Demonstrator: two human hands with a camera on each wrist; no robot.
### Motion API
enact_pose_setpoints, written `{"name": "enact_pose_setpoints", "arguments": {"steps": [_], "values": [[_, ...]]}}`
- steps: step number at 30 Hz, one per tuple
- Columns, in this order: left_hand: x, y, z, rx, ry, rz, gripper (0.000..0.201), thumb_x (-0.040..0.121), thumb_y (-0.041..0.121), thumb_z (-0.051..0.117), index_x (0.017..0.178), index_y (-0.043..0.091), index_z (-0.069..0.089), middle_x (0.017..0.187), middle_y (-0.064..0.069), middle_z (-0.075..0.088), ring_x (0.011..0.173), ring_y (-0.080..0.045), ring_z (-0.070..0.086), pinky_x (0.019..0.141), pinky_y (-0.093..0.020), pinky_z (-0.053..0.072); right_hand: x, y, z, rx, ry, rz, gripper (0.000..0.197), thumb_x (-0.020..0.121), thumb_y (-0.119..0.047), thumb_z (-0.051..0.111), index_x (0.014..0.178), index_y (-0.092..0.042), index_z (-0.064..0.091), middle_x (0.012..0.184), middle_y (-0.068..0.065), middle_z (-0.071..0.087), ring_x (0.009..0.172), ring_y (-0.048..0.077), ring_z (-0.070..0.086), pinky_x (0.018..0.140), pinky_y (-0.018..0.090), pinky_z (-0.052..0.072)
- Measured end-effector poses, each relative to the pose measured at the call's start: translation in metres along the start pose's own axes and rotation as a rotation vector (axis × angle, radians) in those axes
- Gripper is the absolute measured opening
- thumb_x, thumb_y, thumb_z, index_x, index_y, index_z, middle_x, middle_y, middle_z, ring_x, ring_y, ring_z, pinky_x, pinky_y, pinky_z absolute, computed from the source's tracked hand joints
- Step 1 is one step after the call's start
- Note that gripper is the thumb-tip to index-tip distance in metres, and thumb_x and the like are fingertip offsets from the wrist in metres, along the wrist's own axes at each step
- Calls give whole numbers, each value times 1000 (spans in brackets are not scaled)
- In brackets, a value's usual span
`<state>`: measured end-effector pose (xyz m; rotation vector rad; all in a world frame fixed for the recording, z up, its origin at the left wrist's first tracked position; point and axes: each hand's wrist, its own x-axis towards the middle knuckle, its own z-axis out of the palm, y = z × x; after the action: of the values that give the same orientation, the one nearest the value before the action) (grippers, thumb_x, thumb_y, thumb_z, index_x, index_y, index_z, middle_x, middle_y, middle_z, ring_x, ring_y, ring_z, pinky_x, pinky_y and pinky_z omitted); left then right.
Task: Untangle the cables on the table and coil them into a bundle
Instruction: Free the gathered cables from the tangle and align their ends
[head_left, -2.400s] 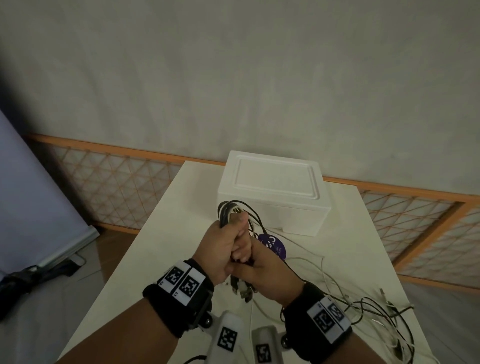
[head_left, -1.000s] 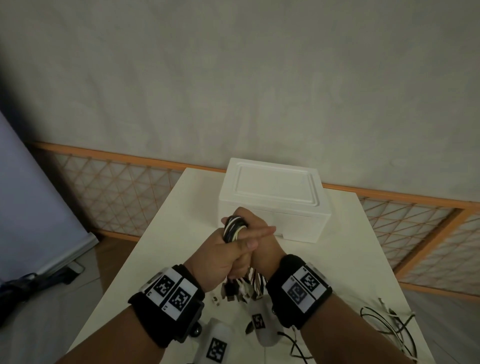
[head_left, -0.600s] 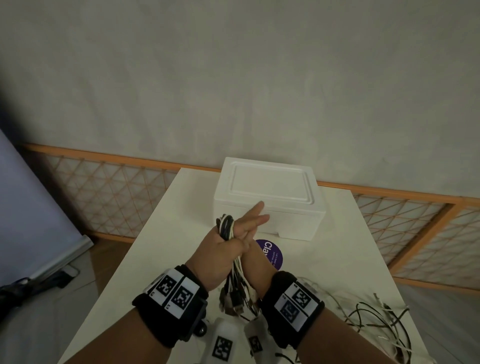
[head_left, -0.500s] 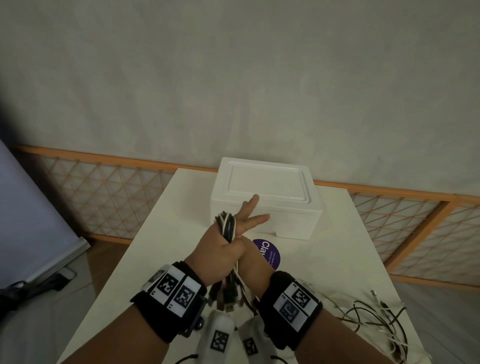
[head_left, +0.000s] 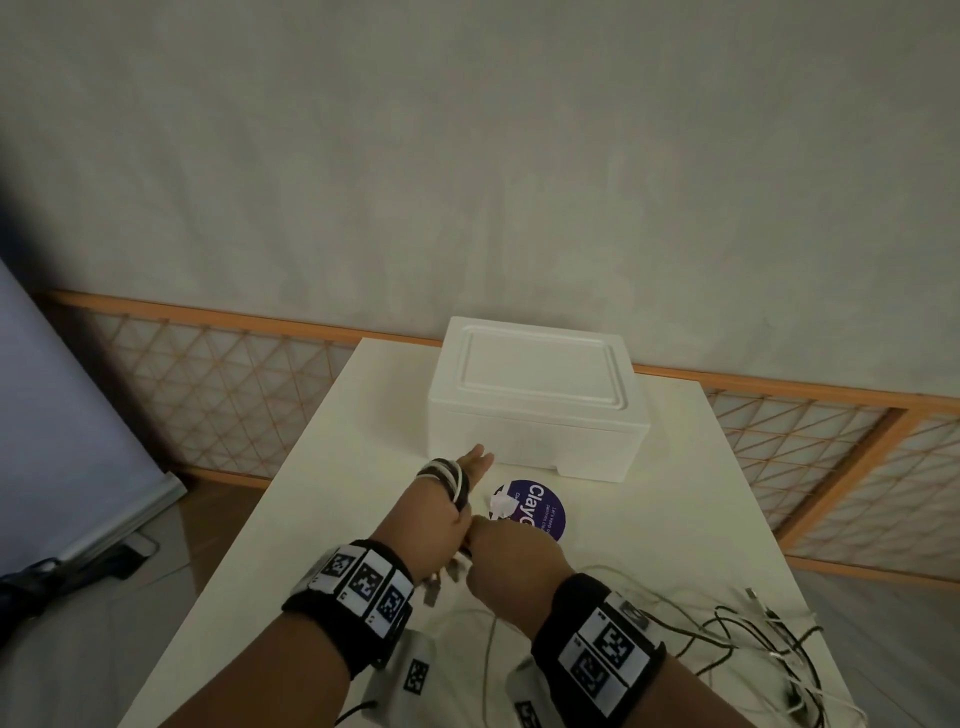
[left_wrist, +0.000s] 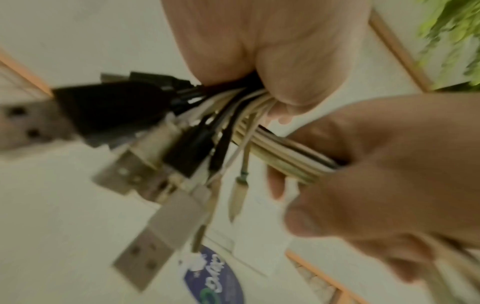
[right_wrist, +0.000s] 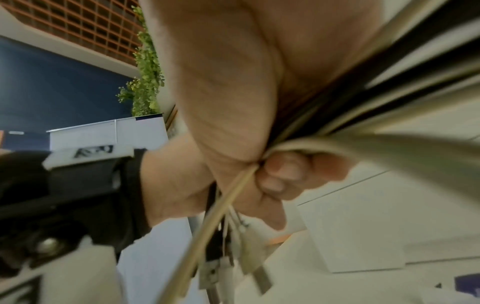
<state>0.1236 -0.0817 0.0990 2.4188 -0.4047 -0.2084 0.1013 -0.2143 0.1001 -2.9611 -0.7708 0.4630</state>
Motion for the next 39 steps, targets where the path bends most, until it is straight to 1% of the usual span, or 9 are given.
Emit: {"name": "enact_pose_setpoints", "arguments": {"steps": [4,8,10,15,19,22,29,33,39], "values": [[20,-26,-5,13,-397,-329,74,98,4,39,152,28,-4,154,1,34,139,-18,36,109,-35,31,-7,16,2,23,73,123,23,92,-17,43,112,-11,53,113,7,62,96,28,62,71,32,46],[15,-30,2,150,-60,-308,57,101,28,41,152,22,15,110,0,59,118,-20,55,100,-28,39,-14,32,-2,-8,233,86,33,94,-24,41,126,-23,52,117,-2,62,100,23,63,84,35,52],[0,-27,3,60,115,-204,52,99,37,46,144,15,38,122,-3,58,113,-18,58,97,-24,41,-17,33,-8,-52,351,1,25,93,-35,50,115,-27,58,103,-5,66,88,20,66,72,31,52],[-10,-4,8,-375,34,-121,27,88,34,67,83,14,48,99,4,68,53,-4,58,61,-24,51,-21,41,-27,-177,492,-80,8,68,-37,68,68,-32,62,54,-9,54,43,11,52,39,20,37],[-13,8,12,-169,-146,-71,40,62,37,85,83,25,52,78,7,65,66,0,59,68,-21,51,-26,48,-38,-171,590,-252,15,70,-30,50,71,-27,65,55,-7,53,45,15,52,39,25,43],[-10,16,12,-165,-185,13,13,81,26,72,82,27,60,81,13,64,77,-4,62,76,-22,52,-25,51,-42,-233,603,-315,14,59,-16,66,68,-26,63,55,-7,50,46,15,49,42,28,44],[-6,20,26,-156,25,-1,17,89,32,62,76,31,51,70,12,48,60,5,49,57,-7,36,-14,67,-53,-219,750,-407,24,64,-16,62,81,-31,69,63,-13,60,55,13,53,52,24,42],[0,6,19,-55,142,-98,29,87,45,61,78,20,50,70,5,52,63,-10,52,62,-27,43,-3,72,-28,-73,707,-170,29,70,-19,60,97,-26,66,78,-8,67,67,19,63,59,30,46],[5,-31,-24,545,77,-95,15,86,33,52,82,20,47,78,5,45,79,-21,53,67,-27,37,-16,104,47,-44,219,375,25,81,-31,50,106,-30,49,96,-5,67,94,18,64,79,32,39]]}}
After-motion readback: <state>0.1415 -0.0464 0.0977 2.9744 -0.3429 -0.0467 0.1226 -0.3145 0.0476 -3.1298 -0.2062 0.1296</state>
